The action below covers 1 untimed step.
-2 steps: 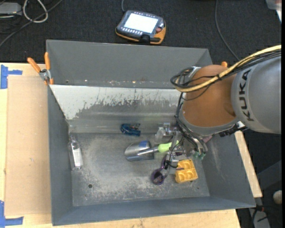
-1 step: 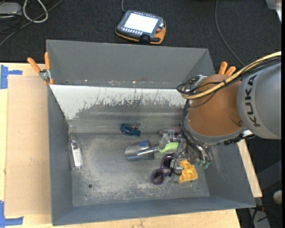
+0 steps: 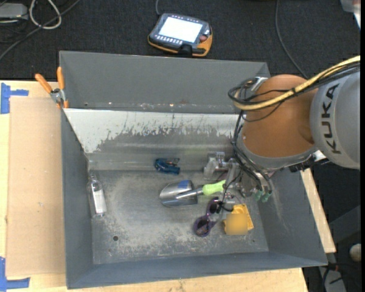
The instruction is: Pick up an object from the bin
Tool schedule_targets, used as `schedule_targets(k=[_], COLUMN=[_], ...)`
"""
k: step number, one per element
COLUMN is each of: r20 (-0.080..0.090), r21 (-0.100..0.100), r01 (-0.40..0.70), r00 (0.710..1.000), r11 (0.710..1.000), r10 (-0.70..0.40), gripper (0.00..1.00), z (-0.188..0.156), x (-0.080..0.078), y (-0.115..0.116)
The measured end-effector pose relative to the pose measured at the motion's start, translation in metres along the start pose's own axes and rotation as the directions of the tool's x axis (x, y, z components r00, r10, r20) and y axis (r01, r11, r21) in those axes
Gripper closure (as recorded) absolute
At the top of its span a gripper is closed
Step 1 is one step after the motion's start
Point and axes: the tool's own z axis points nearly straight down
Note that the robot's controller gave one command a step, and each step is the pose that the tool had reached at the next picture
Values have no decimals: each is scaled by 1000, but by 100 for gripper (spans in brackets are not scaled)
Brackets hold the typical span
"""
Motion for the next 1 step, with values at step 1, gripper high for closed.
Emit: schedule_targets(k=[1], r20=[-8], r21=[-1], r01=[24], r00=[1000], r11=[1000], r10=[-24], gripper=[0], z=[-6], x=[4], y=[-6])
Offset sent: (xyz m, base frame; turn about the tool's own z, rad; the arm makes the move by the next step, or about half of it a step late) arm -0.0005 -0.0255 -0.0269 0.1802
